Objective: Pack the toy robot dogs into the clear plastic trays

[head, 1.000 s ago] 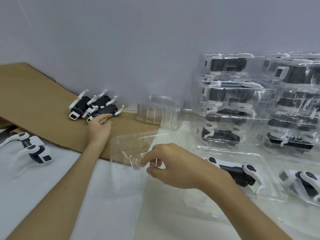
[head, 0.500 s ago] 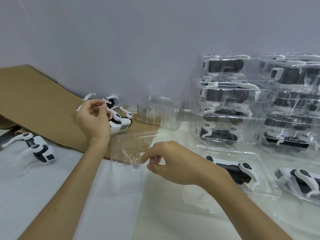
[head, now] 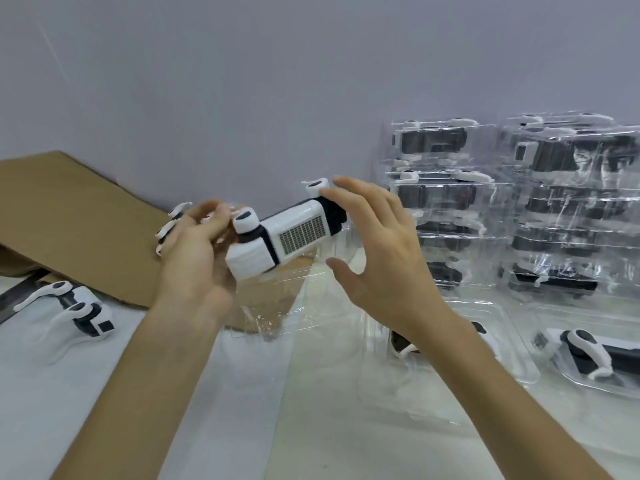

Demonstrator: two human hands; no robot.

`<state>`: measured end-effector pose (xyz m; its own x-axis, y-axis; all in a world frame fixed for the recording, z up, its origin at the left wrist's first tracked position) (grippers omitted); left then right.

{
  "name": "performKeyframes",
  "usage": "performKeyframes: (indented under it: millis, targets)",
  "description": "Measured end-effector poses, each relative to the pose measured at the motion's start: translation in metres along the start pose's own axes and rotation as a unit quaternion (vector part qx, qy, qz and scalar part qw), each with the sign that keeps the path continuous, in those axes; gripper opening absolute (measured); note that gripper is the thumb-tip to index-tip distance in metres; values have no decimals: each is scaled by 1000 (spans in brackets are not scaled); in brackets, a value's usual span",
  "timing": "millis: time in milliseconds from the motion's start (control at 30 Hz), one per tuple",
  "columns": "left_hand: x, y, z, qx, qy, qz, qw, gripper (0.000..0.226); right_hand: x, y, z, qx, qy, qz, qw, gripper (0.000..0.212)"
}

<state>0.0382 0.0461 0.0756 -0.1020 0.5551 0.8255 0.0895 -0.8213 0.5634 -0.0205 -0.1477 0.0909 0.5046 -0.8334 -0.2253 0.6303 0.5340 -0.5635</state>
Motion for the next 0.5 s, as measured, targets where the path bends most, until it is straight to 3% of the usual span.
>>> performKeyframes:
  millis: [133, 267, 333, 400, 433, 500]
  targets:
    - [-29, 1, -15, -79, -145, -30, 986, 20, -1, -1, 1, -22, -11, 32, 999, 69]
    - [-39, -4, -23, -89, -164, 19, 982, 46, -4, 5, 0, -68, -13, 44, 997, 66]
    - [-42, -2, -24, -130, -169, 24, 977, 46, -3, 3, 2, -59, -16, 37, 997, 62]
    - [-40, -11, -15, -109, -118, 21, 987, 35, 3, 1, 2, -61, -2, 43, 997, 60]
    - [-37, -25, -5, -65, -41, 96, 992, 31, 7, 0, 2, -66, 19, 61, 996, 60]
    - [-23, -51, 3, 33, 165, 282, 945, 28, 17, -1, 1, -77, 65, 98, 990, 58]
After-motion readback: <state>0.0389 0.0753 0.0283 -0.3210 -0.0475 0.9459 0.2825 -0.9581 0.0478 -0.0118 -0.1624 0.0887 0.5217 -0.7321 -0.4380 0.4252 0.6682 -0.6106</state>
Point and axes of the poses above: each hand's wrist, its own z-axis towards the middle knuckle, its own y-axis out of the palm, x = y × z, the point moved 6 cm from there along z, towards the middle knuckle, and after that the axes turned 1 degree about -z, right-handed, at the moved point
